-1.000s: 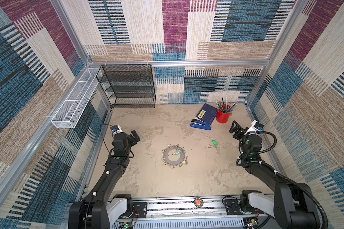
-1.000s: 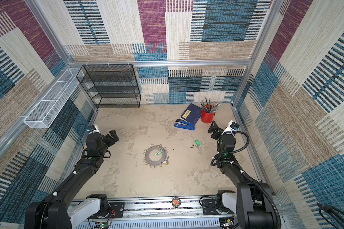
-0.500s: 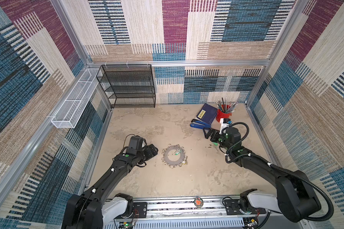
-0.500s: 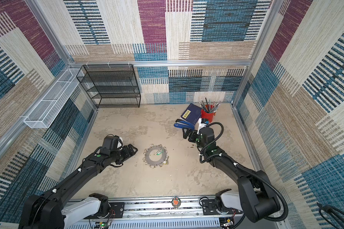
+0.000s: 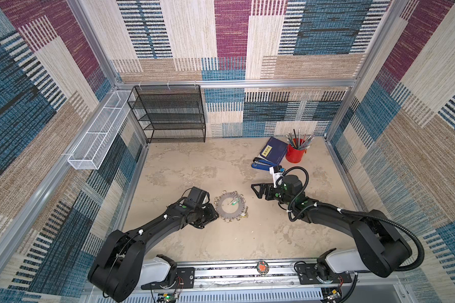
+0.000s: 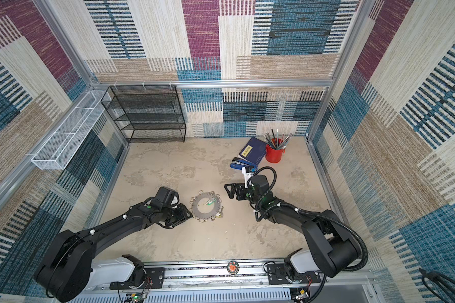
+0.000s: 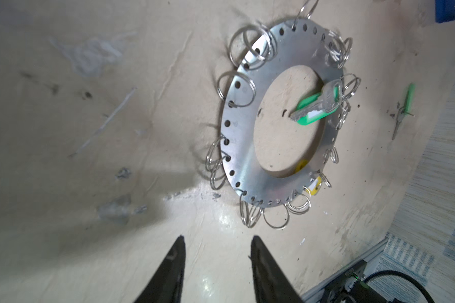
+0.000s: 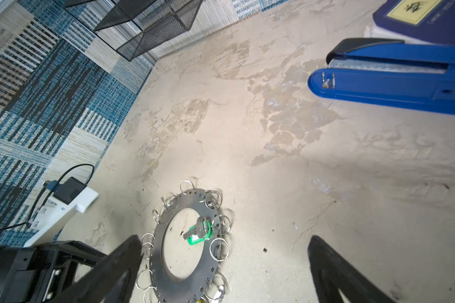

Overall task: Put the keys on the keyring
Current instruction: 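Move both grippers forward toward the silver ring plate with keyrings, then grasp the ring plate edge with the left gripper and lift it upright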

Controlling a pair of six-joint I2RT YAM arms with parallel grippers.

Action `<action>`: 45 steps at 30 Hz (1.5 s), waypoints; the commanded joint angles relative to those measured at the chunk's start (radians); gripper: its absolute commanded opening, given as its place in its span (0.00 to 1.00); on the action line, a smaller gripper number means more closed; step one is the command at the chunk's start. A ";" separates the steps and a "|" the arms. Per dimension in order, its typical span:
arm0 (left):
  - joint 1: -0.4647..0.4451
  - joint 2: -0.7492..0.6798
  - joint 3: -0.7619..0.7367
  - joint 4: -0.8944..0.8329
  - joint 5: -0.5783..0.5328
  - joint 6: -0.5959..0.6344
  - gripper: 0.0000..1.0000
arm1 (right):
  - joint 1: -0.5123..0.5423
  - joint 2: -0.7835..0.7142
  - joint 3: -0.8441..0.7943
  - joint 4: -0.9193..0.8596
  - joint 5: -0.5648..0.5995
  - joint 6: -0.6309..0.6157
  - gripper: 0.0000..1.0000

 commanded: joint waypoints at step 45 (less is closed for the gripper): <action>-0.009 0.090 0.387 -0.330 -0.103 0.274 0.00 | 0.005 -0.045 -0.045 0.146 -0.076 0.008 1.00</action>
